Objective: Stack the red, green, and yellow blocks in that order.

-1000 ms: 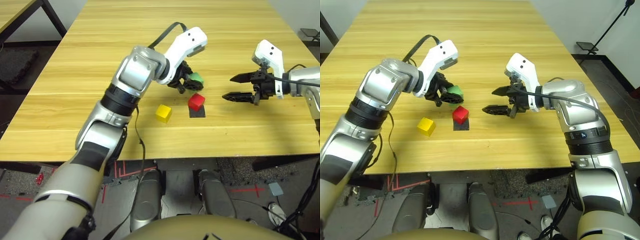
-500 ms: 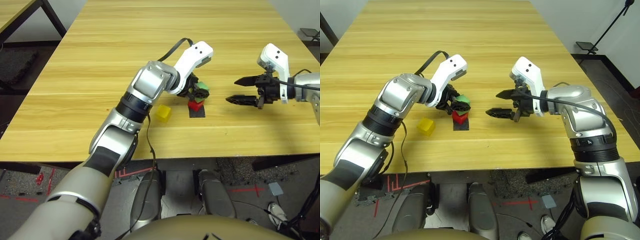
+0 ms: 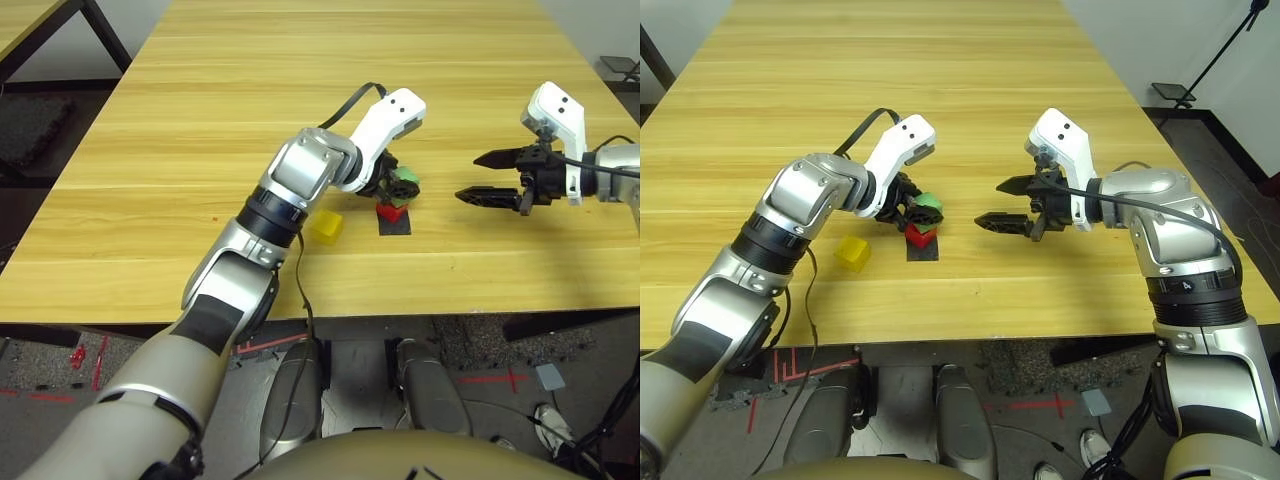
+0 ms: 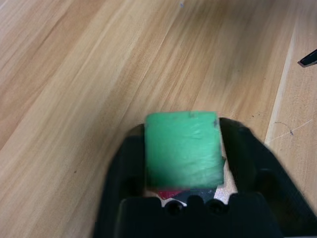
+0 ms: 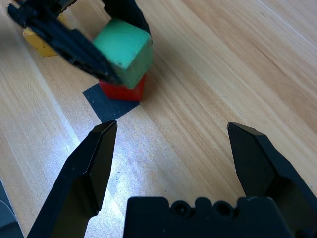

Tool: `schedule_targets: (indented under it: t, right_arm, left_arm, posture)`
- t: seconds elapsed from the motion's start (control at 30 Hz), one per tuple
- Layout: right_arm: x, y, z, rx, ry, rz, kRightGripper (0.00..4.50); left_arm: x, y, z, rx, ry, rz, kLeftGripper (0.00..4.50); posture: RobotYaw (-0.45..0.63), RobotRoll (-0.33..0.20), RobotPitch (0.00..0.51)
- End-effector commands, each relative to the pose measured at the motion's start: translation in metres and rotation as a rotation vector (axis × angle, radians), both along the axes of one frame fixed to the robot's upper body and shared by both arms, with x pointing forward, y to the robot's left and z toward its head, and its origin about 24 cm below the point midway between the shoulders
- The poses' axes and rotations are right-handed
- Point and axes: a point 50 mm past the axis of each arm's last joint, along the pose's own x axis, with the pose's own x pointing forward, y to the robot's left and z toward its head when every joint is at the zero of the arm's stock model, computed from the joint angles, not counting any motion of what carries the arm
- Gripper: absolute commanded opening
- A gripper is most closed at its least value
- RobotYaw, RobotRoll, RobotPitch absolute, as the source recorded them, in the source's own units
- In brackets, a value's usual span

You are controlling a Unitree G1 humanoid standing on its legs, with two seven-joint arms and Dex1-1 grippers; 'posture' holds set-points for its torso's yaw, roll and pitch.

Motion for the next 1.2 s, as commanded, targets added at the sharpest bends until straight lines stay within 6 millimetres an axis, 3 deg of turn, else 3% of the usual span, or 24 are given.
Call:
schedule_targets:
  t: [0.03, 0.2, 0.33, 0.47, 0.63, 0.8, 1.2]
  right_arm:
    - [0.0, 0.003, -0.001, 0.02, 0.0, 0.013, 4.5]
    - [0.001, 0.004, -0.001, 0.025, -0.001, 0.016, 4.5]
    - [0.002, 0.004, 0.0, 0.026, -0.005, 0.02, 4.5]
    - [0.002, 0.003, 0.0, 0.024, -0.002, 0.02, 4.5]
    - [0.004, 0.003, 0.001, 0.024, 0.001, 0.02, 4.5]
    - [0.006, 0.005, 0.002, 0.022, 0.001, 0.032, 4.5]
    - [0.002, 0.006, 0.007, 0.018, 0.001, 0.028, 4.5]
  left_arm:
    - [-0.001, 0.002, -0.003, 0.012, -0.019, -0.009, 4.46]
    - [-0.002, 0.014, 0.007, 0.028, -0.093, -0.026, 4.46]
    - [-0.015, 0.041, 0.027, 0.047, -0.142, -0.059, 4.46]
    - [-0.029, 0.068, 0.034, 0.08, -0.152, -0.041, 4.46]
    - [-0.045, 0.094, 0.024, 0.136, -0.149, -0.095, 4.46]
    - [-0.05, 0.103, 0.01, 0.169, -0.21, -0.274, 4.46]
    - [-0.032, 0.109, -0.015, 0.261, -0.274, -0.418, 4.46]
  posture:
    - [0.18, -0.038, 0.142]
    - [0.2, -0.043, 0.135]
    - [0.22, -0.052, 0.13]
    - [0.22, -0.058, 0.129]
    - [0.24, -0.07, 0.128]
    - [0.24, -0.079, 0.127]
    - [0.2, -0.099, 0.126]
